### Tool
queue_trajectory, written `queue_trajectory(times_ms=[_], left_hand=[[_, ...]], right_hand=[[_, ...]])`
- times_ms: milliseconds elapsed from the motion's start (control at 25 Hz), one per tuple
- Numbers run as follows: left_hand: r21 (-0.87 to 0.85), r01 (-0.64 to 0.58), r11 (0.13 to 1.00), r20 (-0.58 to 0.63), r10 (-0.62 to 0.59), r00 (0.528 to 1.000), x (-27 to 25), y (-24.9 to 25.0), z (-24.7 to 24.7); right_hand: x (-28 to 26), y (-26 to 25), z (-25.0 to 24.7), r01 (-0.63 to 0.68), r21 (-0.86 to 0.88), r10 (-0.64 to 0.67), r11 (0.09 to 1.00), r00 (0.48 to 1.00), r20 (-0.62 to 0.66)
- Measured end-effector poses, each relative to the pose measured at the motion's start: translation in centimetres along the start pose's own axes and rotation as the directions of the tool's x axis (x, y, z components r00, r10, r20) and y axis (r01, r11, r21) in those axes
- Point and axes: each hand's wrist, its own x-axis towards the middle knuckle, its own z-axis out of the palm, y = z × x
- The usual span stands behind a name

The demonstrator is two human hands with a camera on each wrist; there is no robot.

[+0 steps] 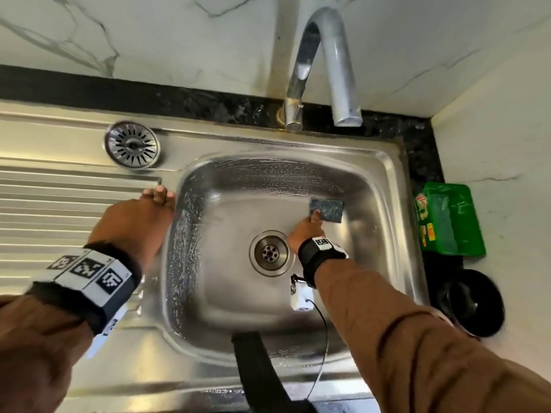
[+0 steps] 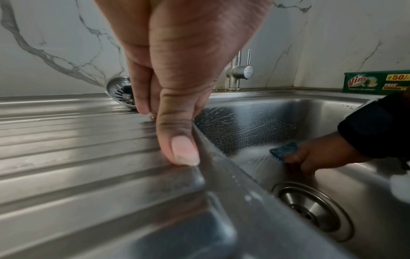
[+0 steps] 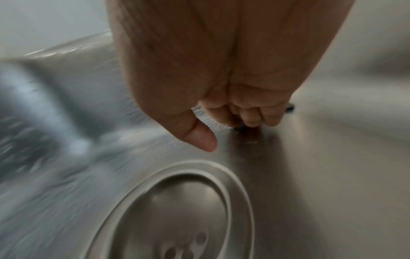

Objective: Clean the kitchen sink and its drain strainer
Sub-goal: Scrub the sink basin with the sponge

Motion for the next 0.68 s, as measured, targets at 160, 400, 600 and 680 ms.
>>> queue_trajectory(times_ms=[160, 400, 600, 680], left_hand=[[-0.036, 0.025, 0.999, 0.017, -0.025, 1.0, 0.5, 0.0, 0.6], [-0.056, 0.041, 0.998, 0.02, -0.04, 0.999, 0.0, -0.1, -0.2], [-0.091, 0.047, 0.995, 0.052, -0.043, 0.998, 0.0, -0.4, -0.3], [-0.093, 0.05, 0.994, 0.056, -0.045, 0.997, -0.1, -0.5, -0.4]], right_hand=[[-2.0, -3.9, 3.3, 0.441, -0.29, -0.463, 0.849, 0.886, -0.007], [-7.4, -3.7, 9.7, 0.822, -0.551, -0.625, -0.145, 0.356, 0.695], [-4.8, -4.6, 4.6, 0.836, -0.547, -0.877, 0.044, 0.295, 0.38], [-4.1, -4.6, 5.8, 0.89, -0.439, -0.846, 0.119, 0.323, 0.424]])
